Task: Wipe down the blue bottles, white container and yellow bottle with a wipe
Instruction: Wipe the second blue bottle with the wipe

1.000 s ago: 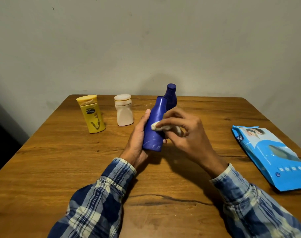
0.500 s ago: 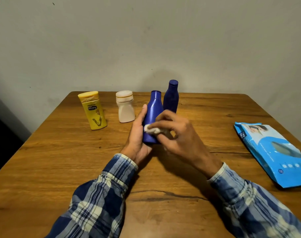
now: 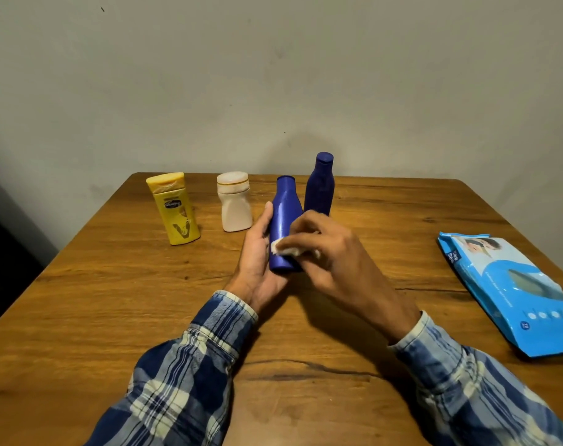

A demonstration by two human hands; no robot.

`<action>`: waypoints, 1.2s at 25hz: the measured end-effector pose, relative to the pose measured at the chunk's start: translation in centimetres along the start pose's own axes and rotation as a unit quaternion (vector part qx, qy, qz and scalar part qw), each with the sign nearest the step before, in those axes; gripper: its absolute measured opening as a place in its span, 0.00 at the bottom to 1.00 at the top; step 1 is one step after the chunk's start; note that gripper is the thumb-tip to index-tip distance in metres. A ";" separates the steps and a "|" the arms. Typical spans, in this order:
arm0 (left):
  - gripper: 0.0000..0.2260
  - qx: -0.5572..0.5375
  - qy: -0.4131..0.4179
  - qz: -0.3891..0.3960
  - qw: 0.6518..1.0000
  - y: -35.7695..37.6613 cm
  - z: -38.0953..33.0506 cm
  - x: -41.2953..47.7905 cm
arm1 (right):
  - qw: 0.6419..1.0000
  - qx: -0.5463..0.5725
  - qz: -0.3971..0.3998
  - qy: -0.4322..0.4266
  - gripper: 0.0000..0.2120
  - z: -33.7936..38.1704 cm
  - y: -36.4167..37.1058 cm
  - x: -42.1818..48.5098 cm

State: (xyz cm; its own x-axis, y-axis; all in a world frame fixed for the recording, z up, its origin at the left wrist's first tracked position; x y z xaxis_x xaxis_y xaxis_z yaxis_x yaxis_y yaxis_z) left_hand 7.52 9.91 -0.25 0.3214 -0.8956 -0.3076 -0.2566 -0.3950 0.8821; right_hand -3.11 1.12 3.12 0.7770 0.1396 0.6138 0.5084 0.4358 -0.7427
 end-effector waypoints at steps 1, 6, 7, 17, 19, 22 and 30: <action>0.29 0.003 0.005 -0.013 1.000 -0.1 0.0 -0.1 | 0.998 -0.006 0.044 -0.041 0.13 0.8 0.4 -0.1; 0.25 -0.016 0.033 -0.016 0.999 0.0 -0.3 0.2 | 0.997 0.027 -0.050 0.053 0.10 -1.4 -0.7 -0.2; 0.25 -0.016 0.034 -0.019 0.999 0.0 -0.3 0.1 | 0.996 0.026 -0.056 0.058 0.10 -1.2 -0.6 -0.3; 0.25 -0.029 0.071 -0.001 0.997 0.3 -0.9 -0.3 | 0.996 0.053 -0.066 0.001 0.10 -0.4 0.5 -0.5; 0.26 -0.031 0.070 0.002 0.997 0.0 -1.2 -0.1 | 0.997 0.063 -0.044 -0.022 0.10 -0.4 0.5 -0.4; 0.26 -0.021 0.074 -0.004 0.997 0.1 -1.0 0.0 | 0.987 0.127 -0.088 0.053 0.09 -1.2 0.0 -0.4; 0.25 0.058 0.061 -0.005 0.996 0.7 -0.1 -0.3 | 0.982 0.080 -0.145 0.088 0.15 -1.1 -0.2 -0.2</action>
State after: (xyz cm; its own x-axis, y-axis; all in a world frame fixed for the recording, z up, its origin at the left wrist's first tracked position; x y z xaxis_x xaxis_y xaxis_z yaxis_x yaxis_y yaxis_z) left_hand 7.33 9.88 0.48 0.4303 -0.8633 -0.2637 -0.3548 -0.4304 0.8300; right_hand -3.00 0.04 2.89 0.6676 -0.1605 0.7270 0.6635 0.5713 -0.4832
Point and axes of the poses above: each hand's wrist, its own x-axis towards the middle knuckle, its own y-axis out of the palm, z = x × y, the point moved 1 cm from there along x, towards the middle knuckle, and after that the axes turned 11 degrees about -y, right-handed, at the moved point
